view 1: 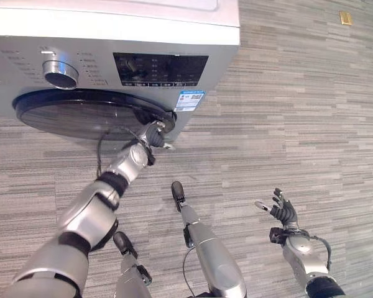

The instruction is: Grab the laundry basket,head to the washer,open it,put in the laundry and shut it.

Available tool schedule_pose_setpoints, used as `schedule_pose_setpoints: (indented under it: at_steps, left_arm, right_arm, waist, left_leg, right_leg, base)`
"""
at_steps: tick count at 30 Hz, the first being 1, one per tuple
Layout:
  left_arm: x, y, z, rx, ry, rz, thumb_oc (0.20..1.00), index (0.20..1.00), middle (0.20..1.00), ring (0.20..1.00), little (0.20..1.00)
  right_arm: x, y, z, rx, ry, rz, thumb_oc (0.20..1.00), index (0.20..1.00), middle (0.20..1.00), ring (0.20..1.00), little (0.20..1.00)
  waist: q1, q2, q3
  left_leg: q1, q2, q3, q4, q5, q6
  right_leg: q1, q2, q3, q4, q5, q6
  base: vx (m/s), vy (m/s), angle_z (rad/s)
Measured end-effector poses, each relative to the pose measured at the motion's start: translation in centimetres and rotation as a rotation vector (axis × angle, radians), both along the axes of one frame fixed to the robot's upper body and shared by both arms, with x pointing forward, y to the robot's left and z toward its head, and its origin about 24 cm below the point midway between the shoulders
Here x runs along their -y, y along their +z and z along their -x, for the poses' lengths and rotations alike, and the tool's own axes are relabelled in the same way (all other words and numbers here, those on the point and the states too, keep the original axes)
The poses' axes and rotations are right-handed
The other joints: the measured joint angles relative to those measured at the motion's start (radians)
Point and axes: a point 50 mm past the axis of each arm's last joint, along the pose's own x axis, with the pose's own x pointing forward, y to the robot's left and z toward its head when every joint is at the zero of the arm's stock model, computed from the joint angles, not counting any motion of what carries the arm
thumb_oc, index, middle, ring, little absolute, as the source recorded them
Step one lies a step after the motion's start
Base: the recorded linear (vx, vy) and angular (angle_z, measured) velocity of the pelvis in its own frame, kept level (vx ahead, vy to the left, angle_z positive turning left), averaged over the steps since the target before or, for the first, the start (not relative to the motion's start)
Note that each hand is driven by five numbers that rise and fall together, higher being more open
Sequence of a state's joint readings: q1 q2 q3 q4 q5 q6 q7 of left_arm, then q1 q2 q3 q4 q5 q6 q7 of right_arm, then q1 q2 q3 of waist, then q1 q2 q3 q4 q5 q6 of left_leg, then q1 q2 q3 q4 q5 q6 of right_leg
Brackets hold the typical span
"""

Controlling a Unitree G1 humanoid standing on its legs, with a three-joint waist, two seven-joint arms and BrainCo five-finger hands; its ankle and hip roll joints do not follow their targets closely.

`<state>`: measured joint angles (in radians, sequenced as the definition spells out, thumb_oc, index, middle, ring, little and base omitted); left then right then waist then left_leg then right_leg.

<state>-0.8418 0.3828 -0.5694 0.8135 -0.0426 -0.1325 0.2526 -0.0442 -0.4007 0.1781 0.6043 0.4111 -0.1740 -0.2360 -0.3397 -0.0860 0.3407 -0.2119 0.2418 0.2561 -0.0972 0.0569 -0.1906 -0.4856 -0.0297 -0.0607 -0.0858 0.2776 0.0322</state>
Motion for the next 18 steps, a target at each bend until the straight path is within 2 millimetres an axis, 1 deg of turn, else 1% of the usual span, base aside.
schedule_pose_setpoints:
  at_steps: [2,3,4,5,6,7,8,10,11,12,13,14,16,17,18]
  left_arm:
    - [-0.6,-3.8,2.7,-0.057,0.007,0.139,1.0,1.0,1.0,1.0,1.0]
    - [-0.6,-6.4,5.7,-0.083,0.006,0.3,1.0,1.0,1.0,1.0,1.0]
    - [-1.0,-8.7,7.6,-0.144,0.032,0.347,1.0,1.0,1.0,1.0,1.0]
    - [-1.7,-11.1,9.6,-0.22,0.064,0.362,1.0,1.0,1.0,1.0,1.0]
    - [-3.0,-13.6,12.3,-0.297,0.109,0.373,1.0,1.0,1.0,1.0,1.0]
    - [-4.4,-16.0,14.8,-0.405,0.157,0.383,1.0,1.0,1.0,1.0,1.0]
    - [-6.2,-18.7,17.9,-0.545,0.229,0.38,1.0,1.0,1.0,1.0,1.0]
    - [-8.9,-20.9,21.5,-0.673,0.339,0.433,1.0,1.0,1.0,1.0,1.0]
    - [-10.2,-21.4,23.1,-0.714,0.391,0.468,1.0,1.0,1.0,1.0,1.0]
    - [-11.6,-22.2,25.4,-0.765,0.452,0.493,1.0,1.0,1.0,1.0,1.0]
    - [-12.5,-23.3,27.5,-0.803,0.569,0.555,1.0,1.0,1.0,1.0,1.0]
    - [-12.5,-23.8,28.2,-0.827,0.608,0.565,1.0,1.0,1.0,1.0,1.0]
    - [-12.6,-24.8,29.8,-0.899,0.646,0.542,1.0,1.0,1.0,1.0,1.0]
    - [-12.7,-25.6,31.3,-0.946,0.725,0.561,1.0,1.0,1.0,1.0,1.0]
    - [-12.9,-26.2,32.9,-0.996,0.808,0.561,1.0,1.0,1.0,1.0,1.0]
  right_arm:
    - [-0.1,-1.2,0.9,-0.052,-0.02,-0.012,1.0,1.0,1.0,1.0,1.0]
    - [0.2,-2.3,2.3,-0.096,-0.055,-0.021,1.0,1.0,1.0,1.0,1.0]
    - [0.5,-3.1,3.4,-0.14,-0.073,-0.019,1.0,1.0,1.0,1.0,1.0]
    - [0.5,-3.7,3.9,-0.17,-0.084,-0.024,1.0,1.0,1.0,1.0,1.0]
    - [0.5,-4.2,4.3,-0.19,-0.104,-0.037,1.0,1.0,1.0,1.0,1.0]
    - [1.0,-4.5,5.0,-0.212,-0.125,-0.042,1.0,1.0,1.0,1.0,1.0]
    - [1.7,-4.9,5.7,-0.234,-0.157,-0.046,1.0,1.0,1.0,1.0,1.0]
    - [2.5,-5.3,6.4,-0.262,-0.189,-0.052,1.0,1.0,1.0,1.0,1.0]
    - [2.7,-5.4,6.7,-0.275,-0.191,-0.048,1.0,1.0,1.0,1.0,1.0]
    - [2.9,-5.8,7.4,-0.31,-0.182,-0.043,1.0,1.0,1.0,1.0,1.0]
    - [3.2,-7.2,9.9,-0.411,-0.213,-0.039,1.0,1.0,1.0,1.0,1.0]
    - [3.3,-7.8,10.9,-0.457,-0.23,-0.042,1.0,1.0,1.0,1.0,1.0]
    - [3.5,-8.7,12.7,-0.551,-0.25,-0.045,1.0,1.0,1.0,1.0,1.0]
    - [3.3,-9.1,13.6,-0.593,-0.262,-0.051,1.0,1.0,1.0,1.0,1.0]
    - [2.9,-9.6,14.0,-0.634,-0.265,-0.058,1.0,1.0,1.0,1.0,1.0]
  waist:
    - [0.021,0.006,-0.017]
    - [0.045,0.018,-0.036]
    - [0.08,0.031,-0.064]
    - [0.112,0.041,-0.081]
    - [0.136,0.045,-0.084]
    - [0.148,0.056,-0.091]
    - [0.17,0.076,-0.112]
    - [0.211,0.091,-0.149]
    - [0.22,0.097,-0.16]
    - [0.238,0.11,-0.194]
    - [0.251,0.118,-0.254]
    - [0.257,0.122,-0.27]
    - [0.287,0.122,-0.291]
    - [0.296,0.119,-0.295]
    - [0.305,0.115,-0.305]
  left_leg:
    - [0.063,0.002,0.001,-0.001,-0.007,0.008]
    - [0.093,0.006,-0.002,0.0,-0.015,0.014]
    - [0.094,0.006,-0.003,0.002,-0.017,0.017]
    - [0.102,0.005,-0.004,0.004,-0.018,0.019]
    - [0.129,0.006,-0.003,0.004,-0.02,0.023]
    - [0.155,0.008,-0.009,0.004,-0.022,0.026]
    - [0.168,0.006,-0.032,0.004,-0.023,0.027]
    - [0.185,-0.003,-0.037,0.003,-0.035,0.027]
    - [0.198,-0.009,-0.047,0.002,-0.037,0.03]
    - [0.208,-0.013,-0.063,-0.001,-0.039,0.034]
    - [0.216,-0.019,-0.093,-0.001,-0.044,0.044]
    - [0.229,-0.021,-0.108,-0.001,-0.045,0.044]
    - [0.252,-0.028,-0.118,-0.001,-0.049,0.051]
    - [0.262,-0.036,-0.143,-0.001,-0.048,0.053]
    - [0.27,-0.038,-0.154,-0.001,-0.049,0.054]
  right_leg:
    - [0.065,0.001,-0.003,0.0,-0.023,0.003]
    - [0.099,0.003,-0.007,-0.001,-0.036,-0.003]
    - [0.102,0.002,-0.01,-0.001,-0.04,-0.006]
    - [0.111,0.001,-0.014,-0.001,-0.041,-0.006]
    - [0.14,0.001,-0.019,-0.001,-0.043,-0.006]
    - [0.171,0.0,-0.025,-0.001,-0.047,-0.003]
    - [0.197,-0.008,-0.039,-0.001,-0.055,0.005]
    - [0.217,-0.019,-0.041,-0.001,-0.063,0.003]
    - [0.239,-0.028,-0.052,-0.001,-0.065,0.007]
    - [0.273,-0.041,-0.072,-0.006,-0.075,0.019]
    - [0.299,-0.053,-0.098,-0.002,-0.084,0.027]
    - [0.32,-0.058,-0.115,-0.01,-0.092,0.032]
    - [0.353,-0.067,-0.125,-0.01,-0.098,0.034]
    - [0.379,-0.08,-0.145,-0.01,-0.103,0.041]
    - [0.393,-0.083,-0.152,-0.01,-0.106,0.044]
  base:
    - [0.0,0.008,0.03]
    - [0.01,0.027,0.09]
    - [0.02,0.04,0.1]
    - [0.03,0.044,0.02]
    - [0.04,0.049,0.08]
    - [0.05,0.05,0.31]
    - [0.04,0.053,0.36]
    - [0.04,0.029,0.22]
    - [0.02,0.068,0.36]
    - [0.02,0.098,0.62]
    - [0.03,0.126,0.7]
    - [0.02,0.097,0.53]
    - [0.02,0.094,0.33]
    - [0.04,0.098,0.36]
    - [0.04,0.094,0.52]
